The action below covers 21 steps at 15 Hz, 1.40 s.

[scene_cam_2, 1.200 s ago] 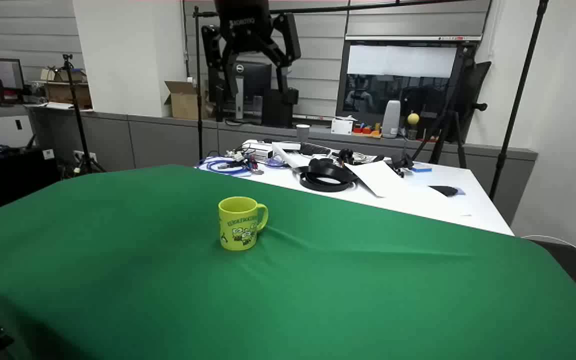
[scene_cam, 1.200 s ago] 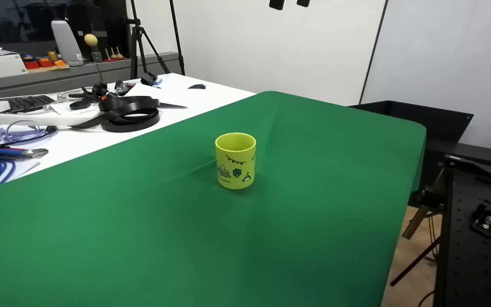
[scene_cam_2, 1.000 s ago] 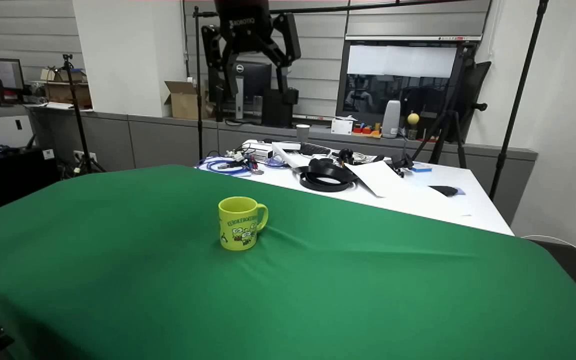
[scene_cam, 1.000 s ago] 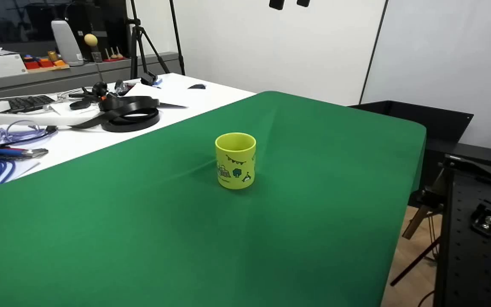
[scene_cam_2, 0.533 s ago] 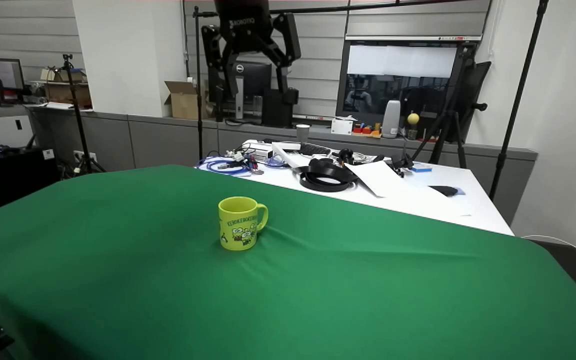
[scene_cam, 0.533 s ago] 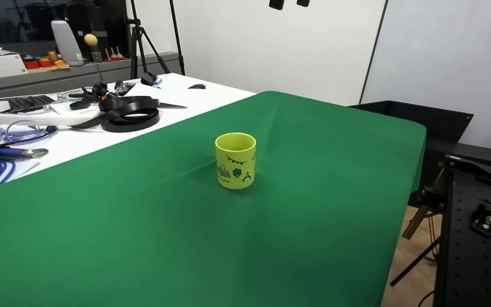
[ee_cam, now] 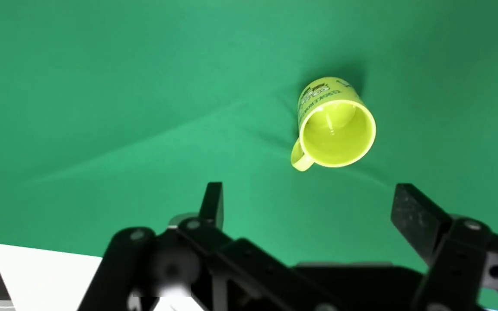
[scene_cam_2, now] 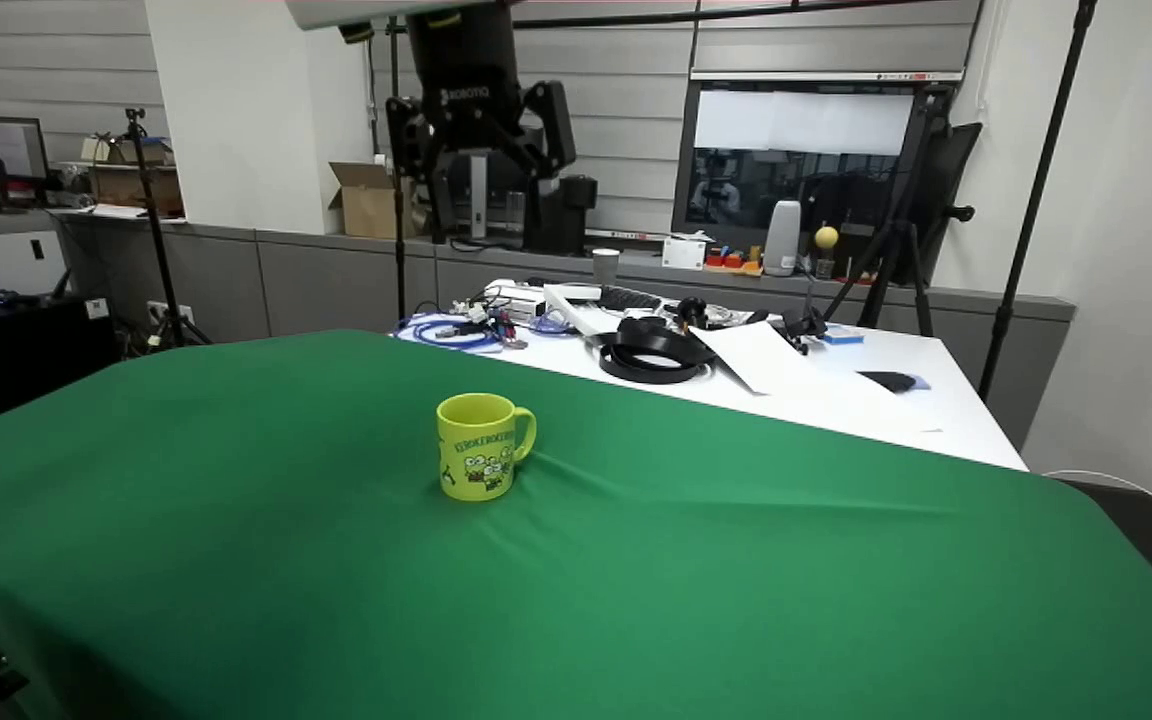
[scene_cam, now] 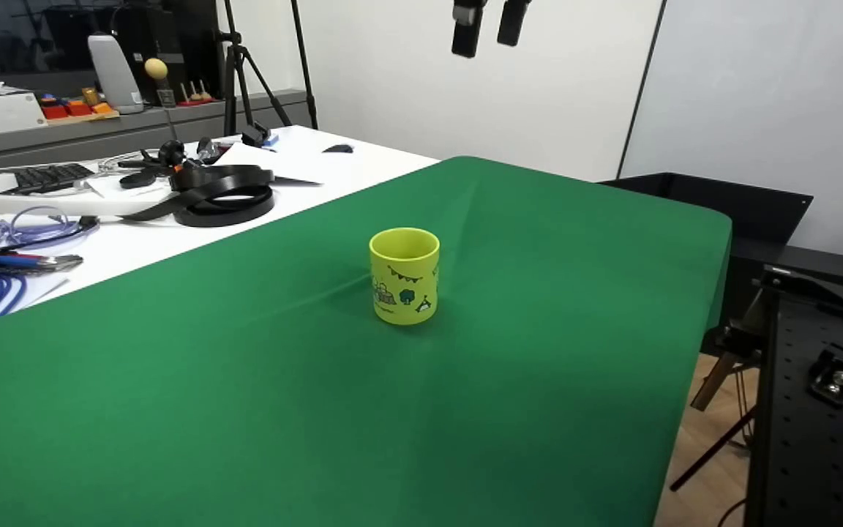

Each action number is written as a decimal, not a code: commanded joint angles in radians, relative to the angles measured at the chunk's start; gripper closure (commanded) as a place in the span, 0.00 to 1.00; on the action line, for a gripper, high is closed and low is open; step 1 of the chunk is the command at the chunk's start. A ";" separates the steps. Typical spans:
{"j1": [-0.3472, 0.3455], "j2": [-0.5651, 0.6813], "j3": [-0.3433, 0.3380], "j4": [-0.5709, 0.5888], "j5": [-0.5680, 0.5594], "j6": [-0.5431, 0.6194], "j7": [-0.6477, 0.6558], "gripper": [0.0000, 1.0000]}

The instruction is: Move the mug to the right

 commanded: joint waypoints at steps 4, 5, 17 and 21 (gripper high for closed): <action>0.003 0.258 0.048 0.065 -0.096 0.118 0.124 0.00; 0.003 0.296 0.046 0.076 -0.116 0.139 0.144 0.00; 0.055 0.554 -0.024 0.186 -0.150 0.214 0.158 0.00; 0.064 0.571 -0.030 0.203 -0.151 0.216 0.167 0.00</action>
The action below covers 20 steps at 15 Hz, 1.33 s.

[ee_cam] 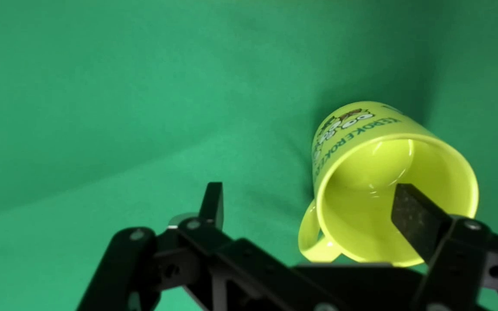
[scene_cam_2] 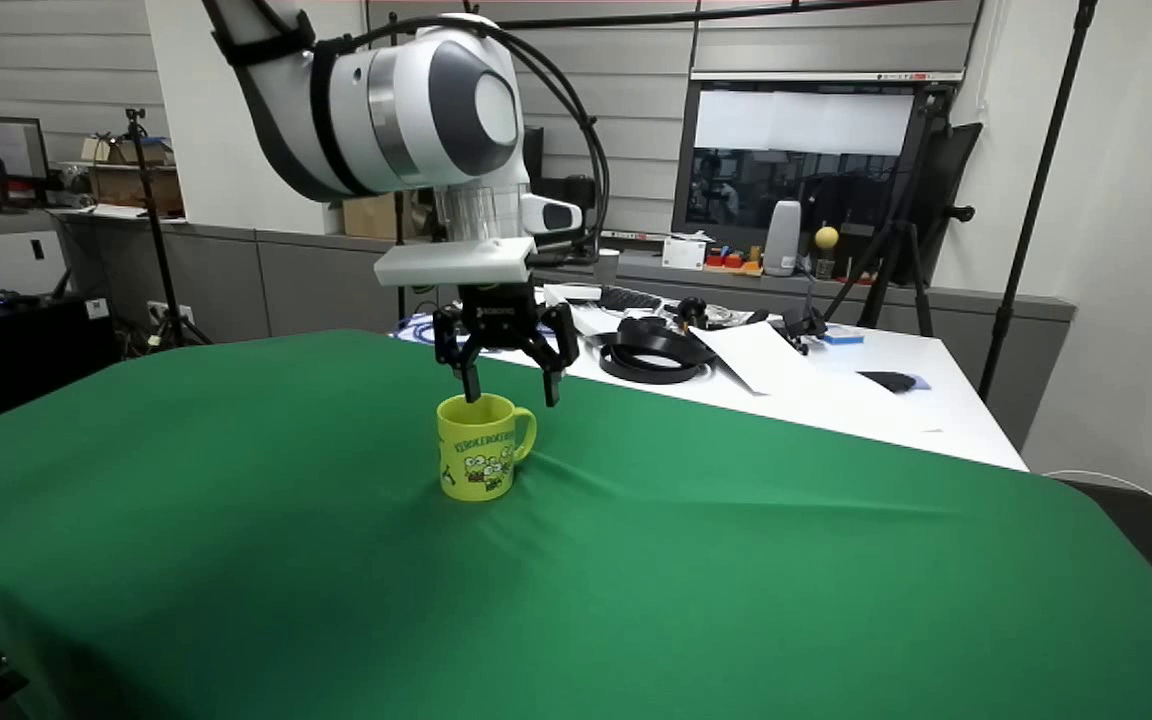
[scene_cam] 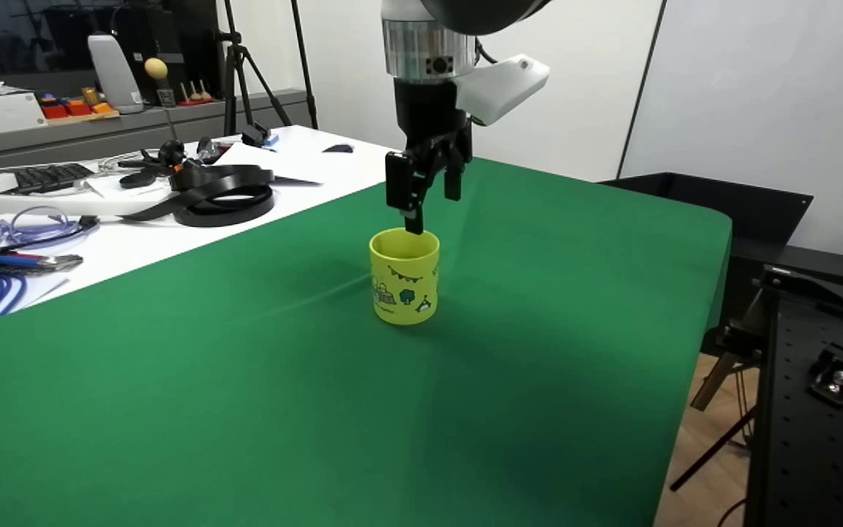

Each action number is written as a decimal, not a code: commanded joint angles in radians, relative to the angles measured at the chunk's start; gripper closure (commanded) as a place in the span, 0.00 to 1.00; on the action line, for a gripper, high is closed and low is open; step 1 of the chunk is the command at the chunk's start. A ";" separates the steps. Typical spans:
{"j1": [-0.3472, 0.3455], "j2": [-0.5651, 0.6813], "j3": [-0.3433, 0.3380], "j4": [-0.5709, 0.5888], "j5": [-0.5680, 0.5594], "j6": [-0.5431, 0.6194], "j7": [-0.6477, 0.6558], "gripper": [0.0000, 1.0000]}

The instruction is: Move the mug to the right

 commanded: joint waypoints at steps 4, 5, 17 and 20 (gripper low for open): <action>0.004 0.051 0.008 0.029 0.043 -0.012 -0.029 0.00; 0.003 0.064 0.014 0.034 0.055 -0.014 -0.034 0.00; 0.036 0.168 -0.007 0.112 0.202 0.079 0.103 0.66; 0.038 0.170 -0.008 0.121 0.239 0.059 0.122 0.86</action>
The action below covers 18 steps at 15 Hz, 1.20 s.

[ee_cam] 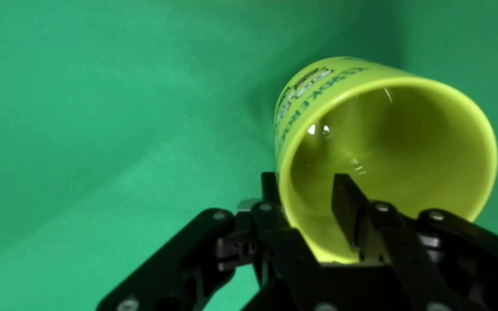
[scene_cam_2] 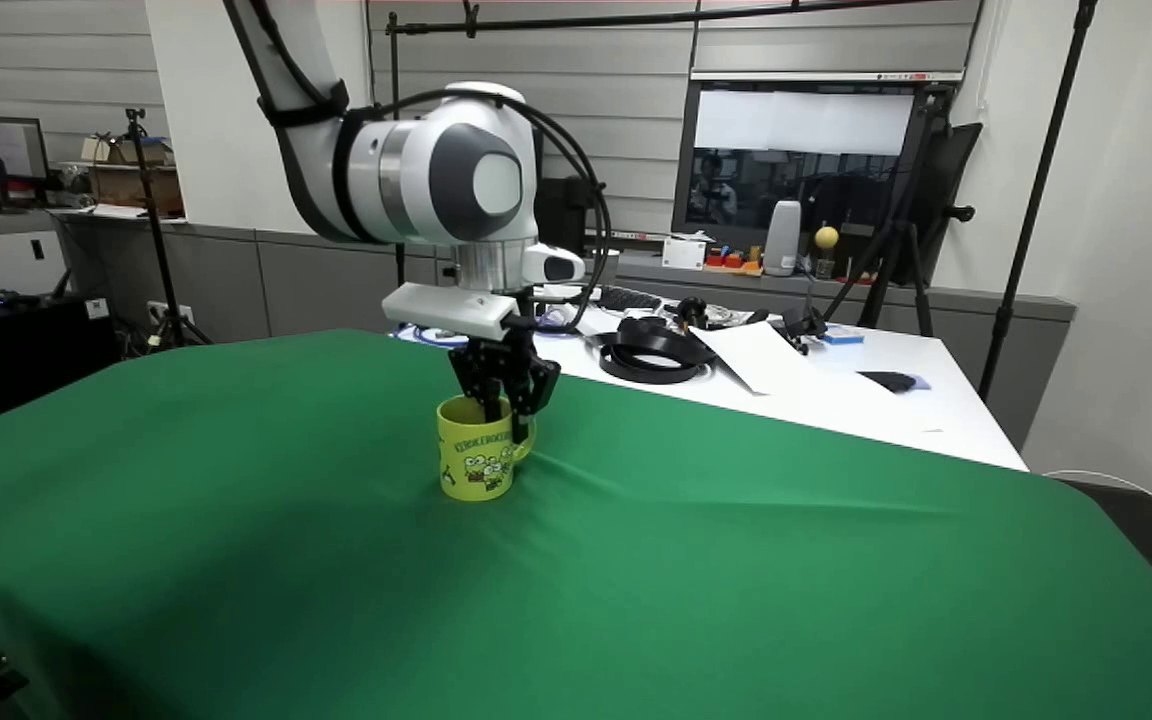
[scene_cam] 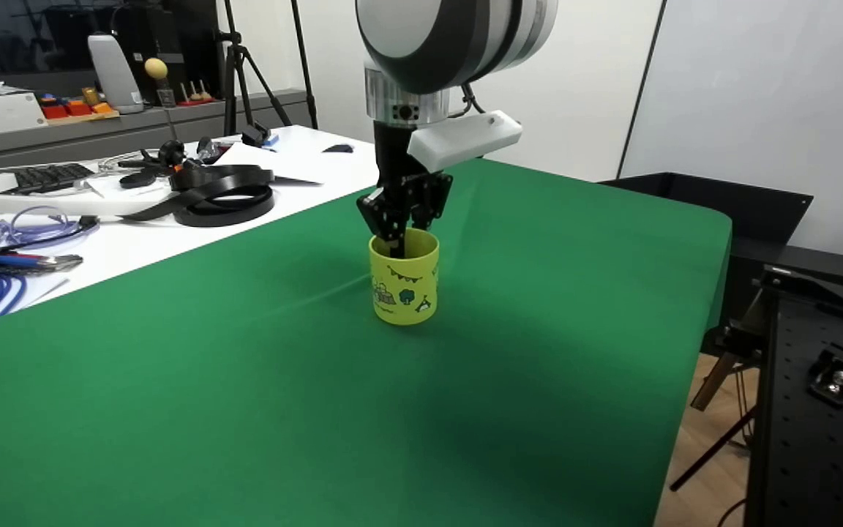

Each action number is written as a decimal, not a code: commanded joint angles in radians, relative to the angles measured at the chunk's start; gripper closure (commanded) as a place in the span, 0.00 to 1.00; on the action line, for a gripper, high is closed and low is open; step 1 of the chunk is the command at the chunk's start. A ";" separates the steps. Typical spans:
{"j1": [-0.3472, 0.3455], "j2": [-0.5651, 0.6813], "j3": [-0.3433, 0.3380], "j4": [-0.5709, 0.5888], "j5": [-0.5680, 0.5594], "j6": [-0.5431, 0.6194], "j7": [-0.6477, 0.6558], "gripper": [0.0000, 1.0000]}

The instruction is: Move the mug to the right

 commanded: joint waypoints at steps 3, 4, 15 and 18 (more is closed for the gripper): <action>0.003 -0.002 -0.002 0.022 0.061 -0.064 0.037 0.99; -0.001 -0.011 0.000 0.020 0.063 -0.087 0.025 1.00; -0.019 -0.158 -0.120 -0.060 -0.045 -0.217 0.056 0.97; -0.047 -0.179 -0.152 -0.100 -0.063 -0.184 0.062 0.97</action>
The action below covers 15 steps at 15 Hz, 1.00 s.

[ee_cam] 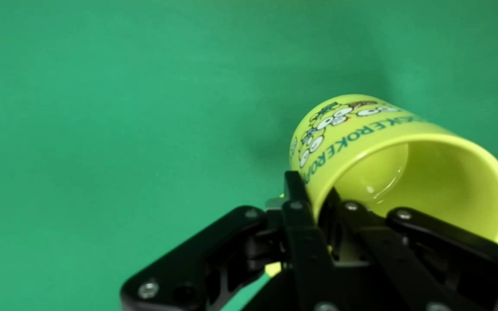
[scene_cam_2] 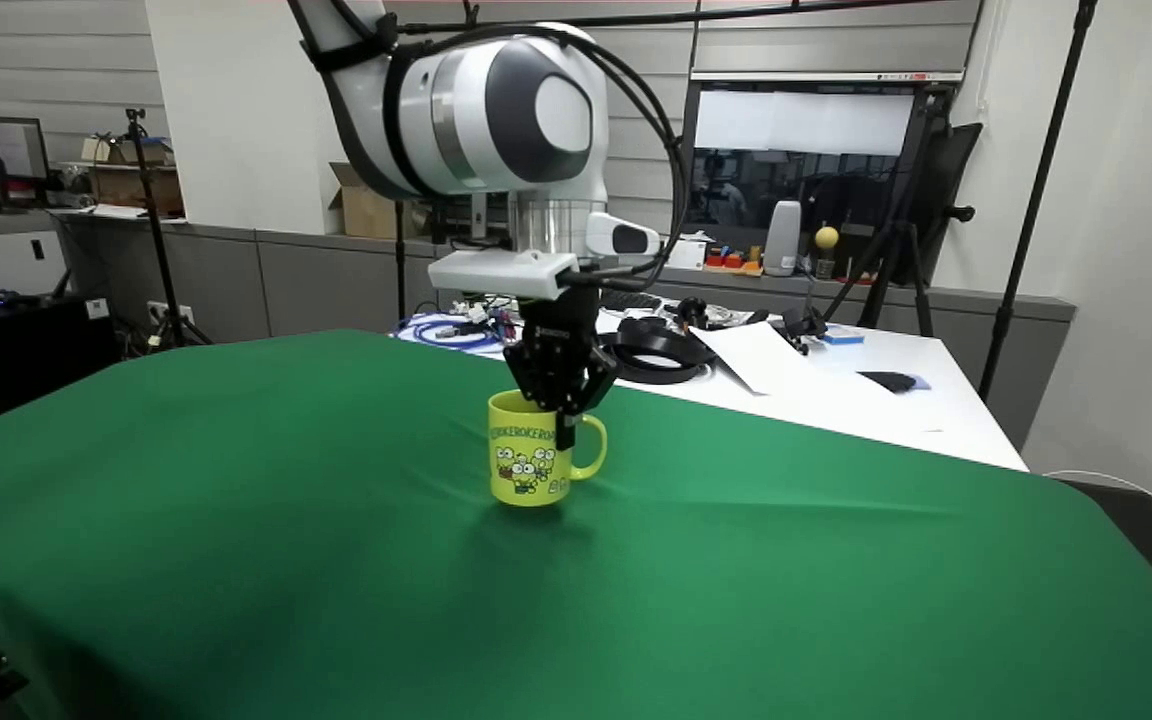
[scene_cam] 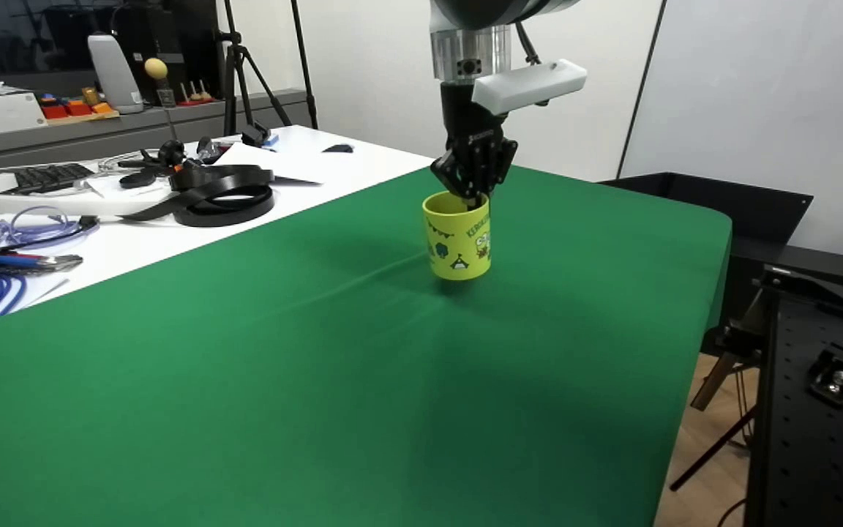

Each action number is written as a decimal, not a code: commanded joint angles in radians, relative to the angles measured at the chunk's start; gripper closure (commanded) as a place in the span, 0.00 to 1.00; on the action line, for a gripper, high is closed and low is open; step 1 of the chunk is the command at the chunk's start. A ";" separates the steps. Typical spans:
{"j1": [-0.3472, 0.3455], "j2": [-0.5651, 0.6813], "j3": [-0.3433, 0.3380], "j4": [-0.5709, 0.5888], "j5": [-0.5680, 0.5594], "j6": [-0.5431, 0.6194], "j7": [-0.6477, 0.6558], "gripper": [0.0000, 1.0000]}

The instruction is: Move the mug to the right

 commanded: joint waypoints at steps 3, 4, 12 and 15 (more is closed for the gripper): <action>-0.054 -0.058 -0.043 -0.098 -0.019 0.089 0.048 0.97; -0.065 -0.054 -0.046 -0.113 -0.011 0.119 0.046 0.97; -0.116 -0.030 -0.023 -0.193 0.096 0.313 0.011 0.97; -0.128 -0.025 -0.002 -0.198 0.144 0.315 -0.003 0.93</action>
